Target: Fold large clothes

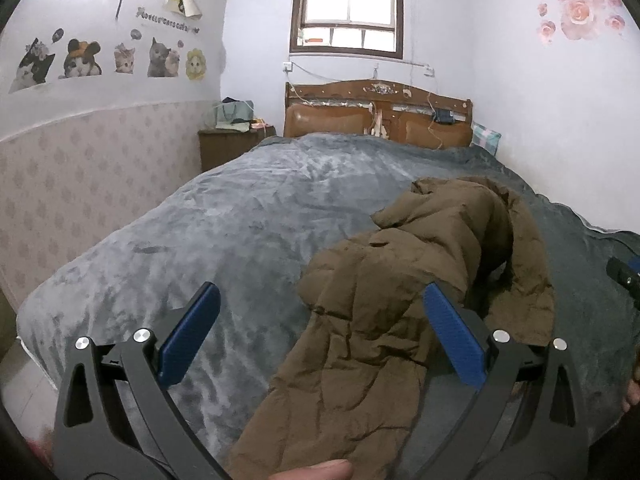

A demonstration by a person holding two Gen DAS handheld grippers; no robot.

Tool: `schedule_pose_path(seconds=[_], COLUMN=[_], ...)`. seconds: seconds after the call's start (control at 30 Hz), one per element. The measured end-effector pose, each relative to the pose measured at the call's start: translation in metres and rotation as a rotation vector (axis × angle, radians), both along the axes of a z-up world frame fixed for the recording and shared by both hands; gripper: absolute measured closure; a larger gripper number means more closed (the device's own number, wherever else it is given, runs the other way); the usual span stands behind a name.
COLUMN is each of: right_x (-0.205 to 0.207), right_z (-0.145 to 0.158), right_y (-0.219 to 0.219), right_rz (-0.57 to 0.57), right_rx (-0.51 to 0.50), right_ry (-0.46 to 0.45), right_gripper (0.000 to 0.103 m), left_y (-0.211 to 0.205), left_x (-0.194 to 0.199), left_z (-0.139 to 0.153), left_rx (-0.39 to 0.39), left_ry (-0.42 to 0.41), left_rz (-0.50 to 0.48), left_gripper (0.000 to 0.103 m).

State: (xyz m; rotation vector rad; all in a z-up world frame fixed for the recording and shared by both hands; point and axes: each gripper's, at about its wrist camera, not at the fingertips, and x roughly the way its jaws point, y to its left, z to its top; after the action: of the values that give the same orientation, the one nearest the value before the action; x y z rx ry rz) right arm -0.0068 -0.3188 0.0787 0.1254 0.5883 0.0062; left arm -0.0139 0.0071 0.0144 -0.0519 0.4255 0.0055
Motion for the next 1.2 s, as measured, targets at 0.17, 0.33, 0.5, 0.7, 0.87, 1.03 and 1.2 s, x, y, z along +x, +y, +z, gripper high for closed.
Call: schedule_pose_path(seconds=[0.17, 0.33, 0.5, 0.7, 0.87, 1.03, 1.2], right_x=[0.000, 0.000, 0.003, 0.007, 0.003, 0.002, 0.001], right_z=[0.001, 0.000, -0.002, -0.002, -0.002, -0.005, -0.011], right_y=[0.001, -0.001, -0.003, -0.002, -0.003, -0.004, -0.009], right_rz=[0.004, 0.012, 0.029, 0.022, 0.016, 0.014, 0.008], right_rx=[0.000, -0.005, -0.020, -0.031, -0.036, -0.039, -0.022], right_ry=[0.001, -0.014, -0.026, -0.025, -0.031, -0.022, -0.010], right_gripper=[0.002, 0.002, 0.002, 0.002, 0.002, 0.002, 0.002], left_y=[-0.001, -0.002, -0.006, -0.002, -0.002, -0.008, -0.018], left_x=[-0.002, 0.002, 0.006, 0.003, 0.003, 0.003, 0.002], left_z=[0.002, 0.002, 0.002, 0.000, 0.000, -0.006, -0.012], left_rx=[0.005, 0.016, 0.025, 0.021, 0.021, 0.019, 0.035], left_ry=[-0.012, -0.016, -0.024, -0.020, -0.020, -0.006, 0.014], left_rz=[0.002, 0.014, 0.013, 0.011, 0.011, -0.004, -0.023], left_gripper=[0.003, 0.003, 0.003, 0.003, 0.003, 0.003, 0.003])
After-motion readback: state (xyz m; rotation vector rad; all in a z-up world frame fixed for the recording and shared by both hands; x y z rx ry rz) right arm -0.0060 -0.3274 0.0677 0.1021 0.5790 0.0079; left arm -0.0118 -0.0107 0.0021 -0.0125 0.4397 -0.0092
